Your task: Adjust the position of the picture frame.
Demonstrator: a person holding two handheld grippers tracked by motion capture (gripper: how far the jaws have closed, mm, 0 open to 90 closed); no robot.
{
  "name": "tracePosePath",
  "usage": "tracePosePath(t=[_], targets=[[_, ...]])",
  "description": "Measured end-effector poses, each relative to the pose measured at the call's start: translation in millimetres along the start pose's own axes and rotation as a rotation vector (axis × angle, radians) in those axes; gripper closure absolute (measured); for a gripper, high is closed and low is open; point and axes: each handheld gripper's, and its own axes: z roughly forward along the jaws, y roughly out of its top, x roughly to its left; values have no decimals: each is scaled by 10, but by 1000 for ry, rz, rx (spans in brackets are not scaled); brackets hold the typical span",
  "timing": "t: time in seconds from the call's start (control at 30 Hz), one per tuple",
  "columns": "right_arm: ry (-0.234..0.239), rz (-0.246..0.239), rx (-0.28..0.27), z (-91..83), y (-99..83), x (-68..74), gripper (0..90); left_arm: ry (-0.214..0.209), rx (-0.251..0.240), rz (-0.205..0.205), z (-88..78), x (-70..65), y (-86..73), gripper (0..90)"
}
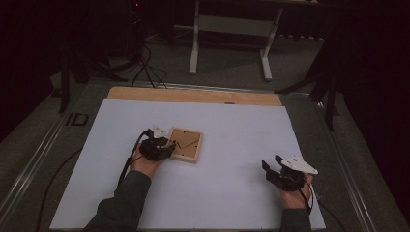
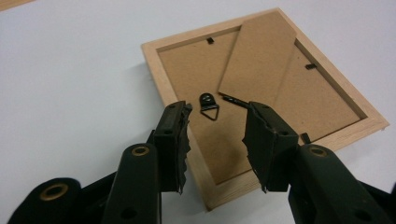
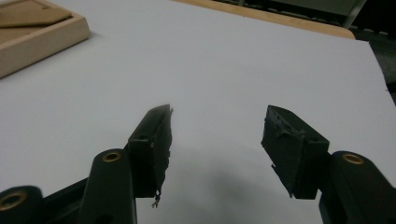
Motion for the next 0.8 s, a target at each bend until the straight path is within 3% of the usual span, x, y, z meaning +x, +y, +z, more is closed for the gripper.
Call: tracePosePath(t=[0.17, 0.3, 0.5, 0.53, 0.63, 0.8], targets=[[-6, 9, -4, -14, -2, -8, 413, 7, 12, 13, 45, -17, 21, 619], [-14, 13, -8, -37, -11, -8, 407, 18, 5, 0, 74, -12, 40, 620], [-24, 17, -11, -51, -19, -7, 401, 53, 5, -4, 94, 12, 47, 586], [-27, 17, -13, -56, -19, -7, 399, 73, 22, 1, 109, 37, 50, 585], [-28, 18, -14, -55, -19, -6, 397, 74, 19, -17, 116, 77, 42, 574], [-26, 11, -11, -43, -14, 10, 393, 18, 3, -62, 146, 163, 44, 685]])
